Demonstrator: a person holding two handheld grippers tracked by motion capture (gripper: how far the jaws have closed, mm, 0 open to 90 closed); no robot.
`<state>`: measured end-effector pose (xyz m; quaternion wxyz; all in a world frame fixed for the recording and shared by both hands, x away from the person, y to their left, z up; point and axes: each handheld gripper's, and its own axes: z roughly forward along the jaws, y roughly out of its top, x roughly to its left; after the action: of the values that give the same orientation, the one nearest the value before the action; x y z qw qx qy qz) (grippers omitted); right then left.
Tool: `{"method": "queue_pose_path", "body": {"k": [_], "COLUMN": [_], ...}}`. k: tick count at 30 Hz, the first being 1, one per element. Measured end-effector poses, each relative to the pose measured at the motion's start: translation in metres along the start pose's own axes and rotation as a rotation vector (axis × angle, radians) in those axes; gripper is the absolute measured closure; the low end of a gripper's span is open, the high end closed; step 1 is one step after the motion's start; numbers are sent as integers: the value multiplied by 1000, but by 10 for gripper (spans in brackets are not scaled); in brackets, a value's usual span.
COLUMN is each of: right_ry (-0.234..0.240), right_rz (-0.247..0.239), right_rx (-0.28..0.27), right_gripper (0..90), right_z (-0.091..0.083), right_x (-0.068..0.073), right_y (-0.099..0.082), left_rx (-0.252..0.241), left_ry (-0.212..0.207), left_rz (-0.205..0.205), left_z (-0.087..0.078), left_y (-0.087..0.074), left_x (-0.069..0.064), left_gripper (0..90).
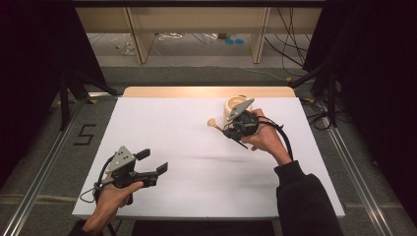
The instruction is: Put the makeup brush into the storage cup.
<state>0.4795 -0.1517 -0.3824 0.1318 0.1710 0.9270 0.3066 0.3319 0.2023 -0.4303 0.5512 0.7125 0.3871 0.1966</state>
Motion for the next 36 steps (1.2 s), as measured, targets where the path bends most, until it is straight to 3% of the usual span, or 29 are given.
{"method": "queue_pose_path", "body": {"k": [28,31,33,36], "right_ry": [-47,-61,-62,-94], "right_rz": [116,143,150,171], "right_rx": [-219,-271,-275,-315], "right_gripper": [829,830,829,829], "right_z": [-16,-19,-20,-22], "right_x": [-13,-16,-17,-19], "right_y": [-3,-4,-5,-6], "left_rx": [3,4,3,5], "left_ry": [-1,-3,-4,-2], "left_rz": [6,6,7,7], "left_z": [0,0,1,1], "left_y": [0,0,0,0], "left_x": [0,0,0,0], "left_gripper": [158,158,158,158]}}
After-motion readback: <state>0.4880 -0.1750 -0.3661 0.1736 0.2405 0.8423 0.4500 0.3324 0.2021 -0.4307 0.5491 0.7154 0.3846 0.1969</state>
